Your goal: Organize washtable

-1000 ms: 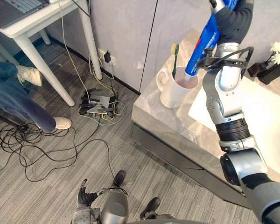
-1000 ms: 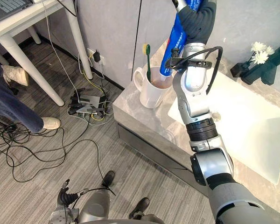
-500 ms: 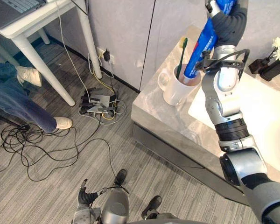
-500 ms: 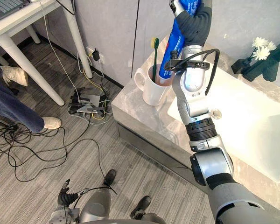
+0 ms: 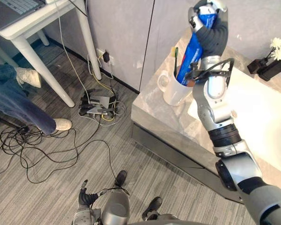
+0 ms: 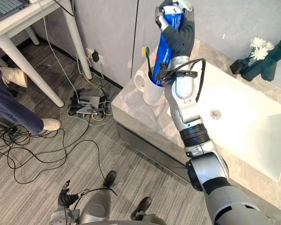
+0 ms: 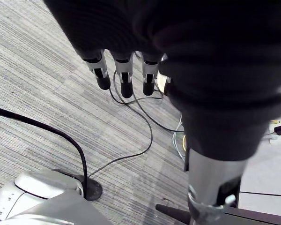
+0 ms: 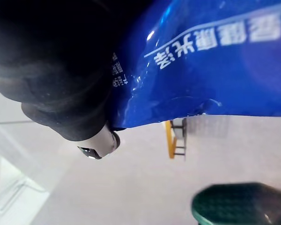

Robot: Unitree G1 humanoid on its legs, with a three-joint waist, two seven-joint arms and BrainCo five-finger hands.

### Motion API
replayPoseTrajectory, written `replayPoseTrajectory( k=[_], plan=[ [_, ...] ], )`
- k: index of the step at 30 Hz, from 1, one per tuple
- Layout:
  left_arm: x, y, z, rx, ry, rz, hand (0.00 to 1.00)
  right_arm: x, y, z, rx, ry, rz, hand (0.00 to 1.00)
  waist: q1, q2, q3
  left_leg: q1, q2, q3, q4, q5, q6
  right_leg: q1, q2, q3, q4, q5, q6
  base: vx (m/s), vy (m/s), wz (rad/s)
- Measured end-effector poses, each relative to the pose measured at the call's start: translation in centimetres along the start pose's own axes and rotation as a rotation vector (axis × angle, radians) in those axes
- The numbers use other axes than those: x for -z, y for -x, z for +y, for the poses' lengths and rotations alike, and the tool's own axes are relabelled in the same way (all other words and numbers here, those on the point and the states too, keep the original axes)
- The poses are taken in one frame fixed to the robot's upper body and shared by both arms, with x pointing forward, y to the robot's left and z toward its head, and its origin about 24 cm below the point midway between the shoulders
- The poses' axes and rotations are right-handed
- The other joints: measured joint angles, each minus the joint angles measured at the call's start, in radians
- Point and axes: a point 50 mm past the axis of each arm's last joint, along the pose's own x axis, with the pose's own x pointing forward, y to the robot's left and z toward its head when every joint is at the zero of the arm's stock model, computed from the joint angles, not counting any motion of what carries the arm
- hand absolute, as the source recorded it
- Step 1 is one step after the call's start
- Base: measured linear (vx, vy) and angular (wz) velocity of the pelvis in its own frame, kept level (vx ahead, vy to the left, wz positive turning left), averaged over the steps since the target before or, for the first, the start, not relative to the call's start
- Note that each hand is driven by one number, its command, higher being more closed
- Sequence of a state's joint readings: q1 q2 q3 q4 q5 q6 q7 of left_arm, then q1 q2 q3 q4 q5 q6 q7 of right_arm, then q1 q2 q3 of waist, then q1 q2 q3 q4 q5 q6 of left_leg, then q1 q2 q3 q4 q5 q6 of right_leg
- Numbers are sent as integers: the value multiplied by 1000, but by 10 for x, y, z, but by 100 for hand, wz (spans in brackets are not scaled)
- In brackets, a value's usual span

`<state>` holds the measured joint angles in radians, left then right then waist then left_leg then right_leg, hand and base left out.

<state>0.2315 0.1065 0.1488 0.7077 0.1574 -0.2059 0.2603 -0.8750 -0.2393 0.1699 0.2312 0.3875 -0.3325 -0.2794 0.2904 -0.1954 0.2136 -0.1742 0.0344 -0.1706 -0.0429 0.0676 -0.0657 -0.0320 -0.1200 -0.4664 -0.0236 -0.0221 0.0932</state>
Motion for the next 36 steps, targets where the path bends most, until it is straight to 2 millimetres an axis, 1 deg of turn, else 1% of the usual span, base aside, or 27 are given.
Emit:
replayPoseTrajectory(
  k=[3, 7, 8, 15, 17, 19, 26, 29, 30, 31, 33, 35, 36],
  plan=[
    [0, 0, 0, 0, 0, 0, 0, 7, 7, 1, -4, 0, 34, 100, -1, 0, 0, 0, 1, 1, 5, 0, 0, 0, 0, 3, 3, 0, 0, -40, 9, -3],
    [0, 0, 0, 2, -1, 1, 0, 12, 9, 5, -20, -1, 53, 100, -2, 0, -1, 2, 1, 2, 6, 0, 0, 1, 0, 6, 7, 0, 0, -19, 5, -1],
    [0, 0, 0, 3, 5, 3, 0, 12, 9, 5, -22, -3, 55, 0, -2, 0, -1, 3, 1, 2, 6, 0, 0, 1, 0, 6, 7, 0, 0, 0, 0, 0],
    [0, -2, -2, 33, -17, 2, 0, 16, 13, 4, -26, -7, 68, 0, -4, -1, -5, 5, 1, 3, 6, 0, 0, 1, -1, 8, 10, 0, 0, 0, 0, 0],
    [0, -2, -2, 33, -17, 3, 0, 26, 21, 1, -10, -3, 114, 0, -3, -1, -6, 5, 0, 3, 6, 1, 0, 1, -1, 7, 11, 0, 0, 0, 0, 0],
    [0, -2, -2, 33, -18, 5, 0, 30, 25, 0, 3, -9, 134, 0, -6, -2, -6, 5, 0, 3, 6, 1, 0, 0, -1, 8, 11, 0, 0, 0, 0, 0],
    [1, -2, -1, 31, -11, 10, 0, 30, 25, 0, 4, -2, 135, 0, -8, -4, -7, 8, 0, 4, 5, 3, 0, 0, -2, 9, 17, 0, 0, 0, 0, 0],
    [1, -2, 0, 28, -5, 13, 0, 30, 25, -1, 6, -2, 135, 0, -12, -9, -11, 9, 0, 4, 2, 7, 0, 0, -3, 9, 18, 0, 0, 0, 0, 0],
    [2, -2, 1, 26, -8, 14, 0, 30, 25, -1, 8, -2, 134, 0, -15, -15, -15, 13, 1, 5, -4, 11, 0, 0, -3, 9, 18, 0, 0, 0, 0, 0],
    [3, -2, 3, 24, -14, 17, 0, 30, 25, -1, 9, -2, 132, 0, -26, -21, -21, 17, 2, 5, -13, 16, 0, 1, -3, 9, 19, 0, 0, 0, 0, 0],
    [5, -3, 5, 20, -22, 22, 0, 27, 25, -4, 20, -4, 119, 0, -33, -31, -28, 19, 1, 7, -16, 18, 0, 0, -4, 11, 20, 0, 0, -7, 8, -3],
    [5, -3, 6, 15, -21, 25, 0, 18, 27, -12, 57, -14, 84, 0, -34, -37, -33, 31, 1, 11, -19, 17, 0, 6, -6, 16, 22, 0, 0, -9, 16, -8],
    [7, -2, 7, 13, -23, 29, 0, 9, 30, -18, 86, -24, 48, 0, -37, -40, -39, 38, 1, 14, -23, 17, 0, 10, -7, 19, 22, 0, 0, -3, 12, -5]
  ],
)
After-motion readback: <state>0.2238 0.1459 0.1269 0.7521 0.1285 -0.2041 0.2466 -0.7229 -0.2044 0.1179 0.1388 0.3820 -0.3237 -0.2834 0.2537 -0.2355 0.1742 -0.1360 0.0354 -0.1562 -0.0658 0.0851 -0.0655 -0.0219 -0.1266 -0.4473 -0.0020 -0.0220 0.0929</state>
